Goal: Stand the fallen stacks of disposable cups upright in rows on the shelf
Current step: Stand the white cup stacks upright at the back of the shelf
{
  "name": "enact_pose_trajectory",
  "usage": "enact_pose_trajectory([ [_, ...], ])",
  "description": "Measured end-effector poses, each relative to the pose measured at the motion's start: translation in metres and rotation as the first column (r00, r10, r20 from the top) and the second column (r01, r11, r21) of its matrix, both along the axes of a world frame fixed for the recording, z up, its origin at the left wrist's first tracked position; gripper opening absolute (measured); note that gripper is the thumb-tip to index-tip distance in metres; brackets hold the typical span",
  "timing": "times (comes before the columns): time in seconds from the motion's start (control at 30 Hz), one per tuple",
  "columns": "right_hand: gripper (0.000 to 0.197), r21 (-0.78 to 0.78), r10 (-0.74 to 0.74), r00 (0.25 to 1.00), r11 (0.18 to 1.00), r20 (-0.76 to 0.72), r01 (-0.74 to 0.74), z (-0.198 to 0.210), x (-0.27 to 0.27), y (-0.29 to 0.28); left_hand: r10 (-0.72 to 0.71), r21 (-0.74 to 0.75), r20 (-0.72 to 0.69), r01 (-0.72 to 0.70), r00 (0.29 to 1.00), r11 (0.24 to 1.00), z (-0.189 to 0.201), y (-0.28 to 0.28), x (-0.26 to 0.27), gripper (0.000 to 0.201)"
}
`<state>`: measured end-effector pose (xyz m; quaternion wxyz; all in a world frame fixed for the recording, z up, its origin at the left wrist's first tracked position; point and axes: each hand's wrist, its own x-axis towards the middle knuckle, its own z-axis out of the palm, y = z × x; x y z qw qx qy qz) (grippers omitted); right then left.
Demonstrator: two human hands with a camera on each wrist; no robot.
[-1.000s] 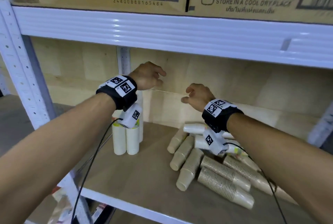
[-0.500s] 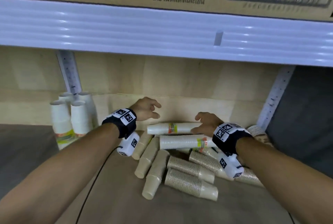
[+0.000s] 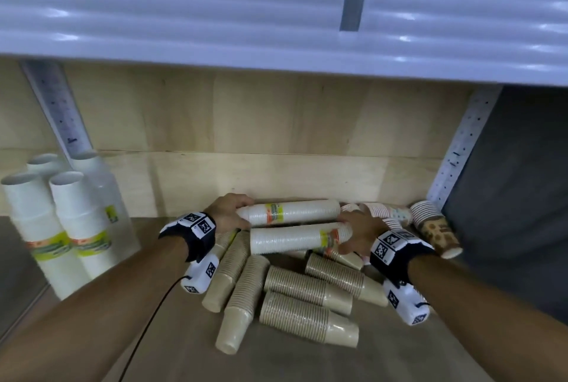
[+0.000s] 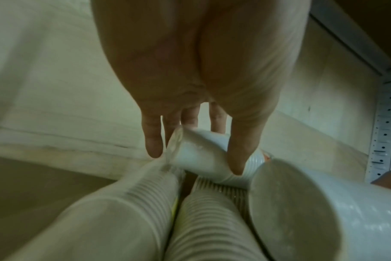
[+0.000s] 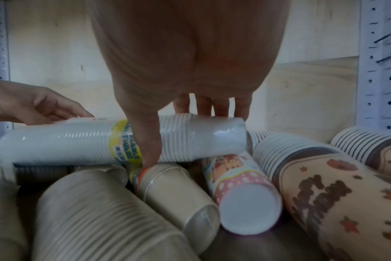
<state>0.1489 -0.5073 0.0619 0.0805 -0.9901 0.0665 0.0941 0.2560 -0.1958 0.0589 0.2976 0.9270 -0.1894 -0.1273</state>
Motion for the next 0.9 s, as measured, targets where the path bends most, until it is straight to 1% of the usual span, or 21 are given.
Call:
enact_pose_trajectory([
  [0.07,0.085,-0.012,0.005,1.0,1.0,-0.009,-0.005,-0.005,0.002,-0.003,-0.007,0.003,0.02,0.007,1.0,1.0,-0.005,0.0,0.001,0.066],
  [0.17,0.072,-0.053,0.029,1.0,0.998,0.009,-0.029,-0.005,0.002,-0.004,-0.016,-0.03,0.037,0.017,0.999,0.999,-0.008,0.0,0.003,0.067],
  [0.3,0.078,-0.03,0.015,1.0,0.999,-0.007,-0.015,0.002,0.003,-0.005,0.003,-0.075,0.022,-0.001,1.0,0.997,-0.006,0.001,0.005,0.065],
  [0.43,0.076,-0.016,0.02,1.0,1.0,-0.005,-0.02,0.012,-0.001,-0.003,0.006,-0.098,0.034,-0.003,0.999,0.995,0.002,0.001,0.008,0.065],
  [0.53,0.075,-0.054,0.035,0.999,0.998,-0.004,-0.035,0.019,-0.007,0.001,-0.021,-0.095,0.047,0.025,0.999,0.995,0.016,-0.001,0.01,0.059],
  [0.6,0.073,-0.055,0.019,1.0,0.998,0.007,-0.018,0.026,-0.009,0.001,-0.025,-0.092,0.07,0.031,0.997,0.995,0.027,-0.003,0.01,0.057],
  [0.67,0.071,-0.06,0.009,1.0,0.998,-0.012,-0.01,0.036,-0.013,0.003,-0.03,-0.105,0.095,0.04,0.995,0.994,0.04,-0.006,0.009,0.056],
  [0.8,0.062,-0.051,0.009,1.0,0.999,0.016,-0.008,0.052,-0.019,0.009,-0.051,-0.142,0.173,0.077,0.984,0.987,0.067,-0.013,0.002,0.046],
  [0.9,0.047,0.002,0.025,0.995,1.0,0.094,-0.025,0.058,-0.016,0.008,-0.034,-0.215,0.217,0.081,0.976,0.973,0.087,-0.014,-0.007,0.036],
])
